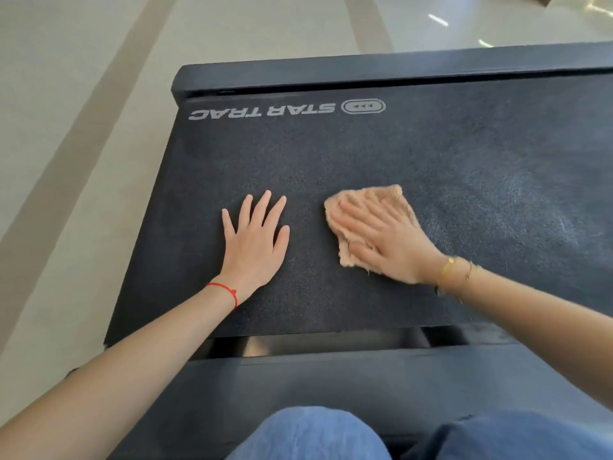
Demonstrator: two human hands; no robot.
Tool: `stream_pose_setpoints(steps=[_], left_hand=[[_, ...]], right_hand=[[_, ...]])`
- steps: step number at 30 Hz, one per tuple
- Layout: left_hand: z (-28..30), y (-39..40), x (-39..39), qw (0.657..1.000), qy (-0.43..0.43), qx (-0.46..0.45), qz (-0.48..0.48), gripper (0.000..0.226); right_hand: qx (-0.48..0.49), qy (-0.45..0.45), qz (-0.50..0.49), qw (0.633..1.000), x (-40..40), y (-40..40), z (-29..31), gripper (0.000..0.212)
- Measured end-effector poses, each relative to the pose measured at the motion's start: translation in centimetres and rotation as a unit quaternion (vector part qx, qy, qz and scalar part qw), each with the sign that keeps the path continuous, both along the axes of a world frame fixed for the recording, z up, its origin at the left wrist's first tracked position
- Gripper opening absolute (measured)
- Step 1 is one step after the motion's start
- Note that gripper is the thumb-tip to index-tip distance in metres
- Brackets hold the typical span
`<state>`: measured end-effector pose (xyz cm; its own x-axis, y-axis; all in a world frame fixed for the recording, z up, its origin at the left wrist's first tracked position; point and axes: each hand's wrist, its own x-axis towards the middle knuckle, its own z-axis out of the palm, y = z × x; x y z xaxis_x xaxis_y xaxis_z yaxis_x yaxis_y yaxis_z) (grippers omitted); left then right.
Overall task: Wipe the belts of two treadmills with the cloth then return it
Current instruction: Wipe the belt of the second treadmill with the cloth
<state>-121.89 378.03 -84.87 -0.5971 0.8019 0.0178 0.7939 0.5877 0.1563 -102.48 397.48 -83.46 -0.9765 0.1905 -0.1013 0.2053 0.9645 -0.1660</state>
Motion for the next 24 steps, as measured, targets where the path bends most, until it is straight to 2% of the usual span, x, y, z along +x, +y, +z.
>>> stream_pose_setpoints(steps=[4,7,14,18,21,24], left_hand=[[-0.3,-0.8,-1.2,0.999,-0.012,0.012,0.049,0.056],[-0.2,-2.0,-2.5,0.995,-0.02,0.013,0.095,0.056],[0.0,-5.4,-4.4,0.989,-0.017,0.015,0.145,0.055],[-0.2,-6.0,-4.2,0.989,-0.007,0.027,0.148,0.055],[-0.4,-5.7,-3.9,0.987,0.0,0.027,0.157,0.054],[-0.4,-5.5,-3.9,0.986,0.002,0.032,0.162,0.054]], right_hand=[[-0.016,0.01,-0.083,0.996,-7.4,3.8,-0.5,0.058],[-0.019,0.024,-0.085,0.996,-10.8,2.6,-0.8,0.057],[-0.004,0.045,0.125,0.991,-8.2,-5.4,-0.9,0.058],[-0.016,0.025,0.202,0.979,-6.8,-4.6,-0.7,0.057],[0.002,0.027,0.166,0.986,-9.5,-1.0,-0.5,0.056],[0.019,0.019,0.055,0.998,-14.9,2.6,-0.5,0.055]])
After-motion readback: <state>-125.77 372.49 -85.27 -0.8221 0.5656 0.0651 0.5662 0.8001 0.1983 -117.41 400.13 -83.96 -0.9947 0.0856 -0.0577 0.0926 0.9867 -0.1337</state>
